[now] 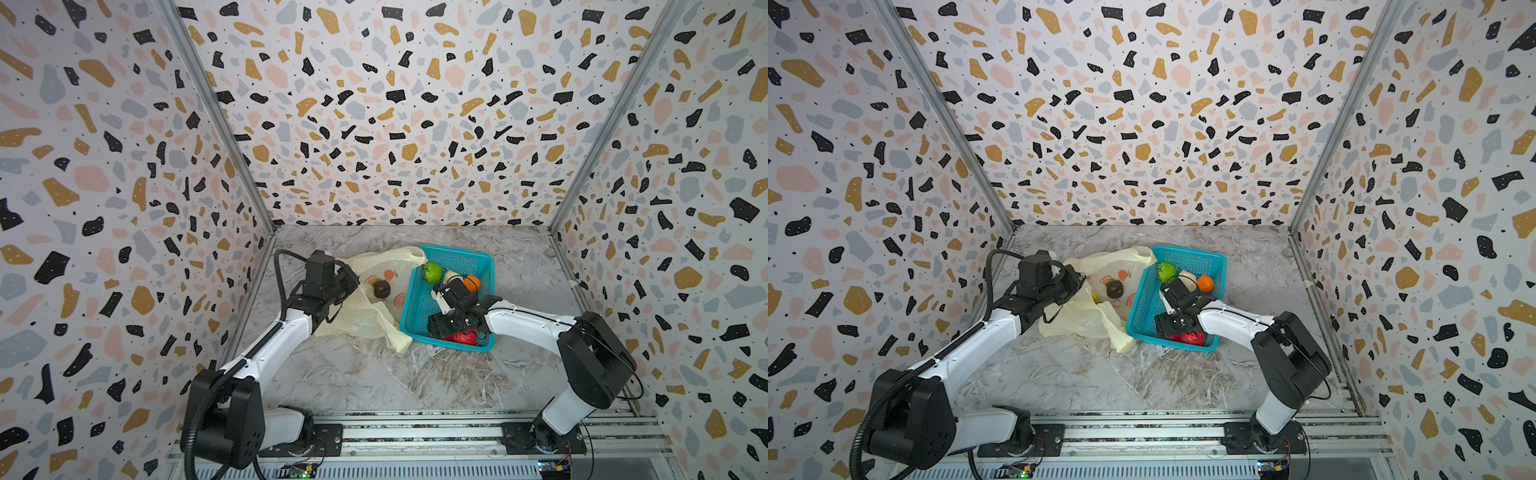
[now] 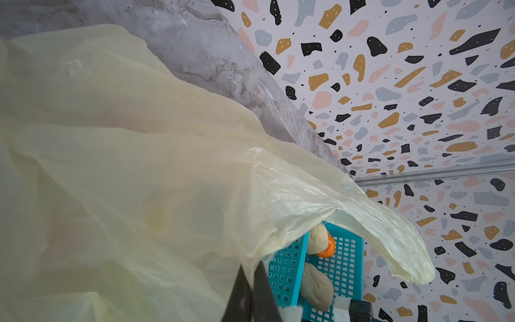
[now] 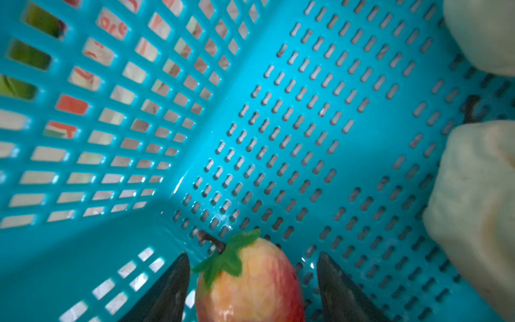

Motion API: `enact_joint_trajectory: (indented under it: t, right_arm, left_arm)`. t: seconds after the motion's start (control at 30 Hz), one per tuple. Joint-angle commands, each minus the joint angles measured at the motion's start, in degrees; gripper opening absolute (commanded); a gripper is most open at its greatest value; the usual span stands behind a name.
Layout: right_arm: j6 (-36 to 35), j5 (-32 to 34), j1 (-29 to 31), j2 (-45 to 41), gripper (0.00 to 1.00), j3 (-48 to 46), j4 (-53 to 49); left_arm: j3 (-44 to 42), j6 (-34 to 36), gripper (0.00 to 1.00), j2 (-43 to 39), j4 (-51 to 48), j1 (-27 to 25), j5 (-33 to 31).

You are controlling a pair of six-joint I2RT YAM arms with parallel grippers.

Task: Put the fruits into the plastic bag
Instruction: 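Grasp the peach in the basket with the right gripper, then carry the peach to the bag and release it inside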

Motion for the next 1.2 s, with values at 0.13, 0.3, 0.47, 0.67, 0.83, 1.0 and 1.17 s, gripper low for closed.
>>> enact_joint_trajectory:
  t: [0.13, 0.3, 0.47, 0.67, 0.83, 1.0, 1.17]
  right_arm:
    - [0.90, 1.99, 1.46, 1.99, 0.62, 0.54, -3.06]
    - [1.70, 3.82, 1.37, 0.60, 0.42, -0.33, -2.00]
    - [2.86, 4.58, 0.28, -3.65, 0.28, -1.55, 0.39]
    - [4.66, 4.10, -2.96, -8.31, 0.23, -2.41, 2.81]
    - [5.39, 2.04, -5.74, -9.39, 0.22, -1.95, 4.15]
    - [5.30, 1.45, -5.56, -12.42, 0.21, -0.26, 5.68]
    - [5.10, 0.28, -1.52, -13.46, 0.21, 4.04, 8.02]
  left_arm:
    - [0.16, 0.35, 0.00, -0.54, 1.26, -0.32, 0.24]
    - [0.03, 0.35, 0.00, -0.56, 1.38, -0.31, 0.25]
    - [-0.07, 0.28, 0.00, -0.50, 1.39, -0.32, 0.28]
    - [-0.19, 0.23, 0.00, -0.47, 1.48, -0.32, 0.33]
    - [-0.28, 0.10, 0.00, -0.21, 1.67, -0.32, 0.50]
    - [-0.19, 0.35, 0.00, -0.23, 2.00, -0.31, 0.64]
    - [-0.29, 0.53, 0.00, -0.04, 2.43, -0.32, 1.20]
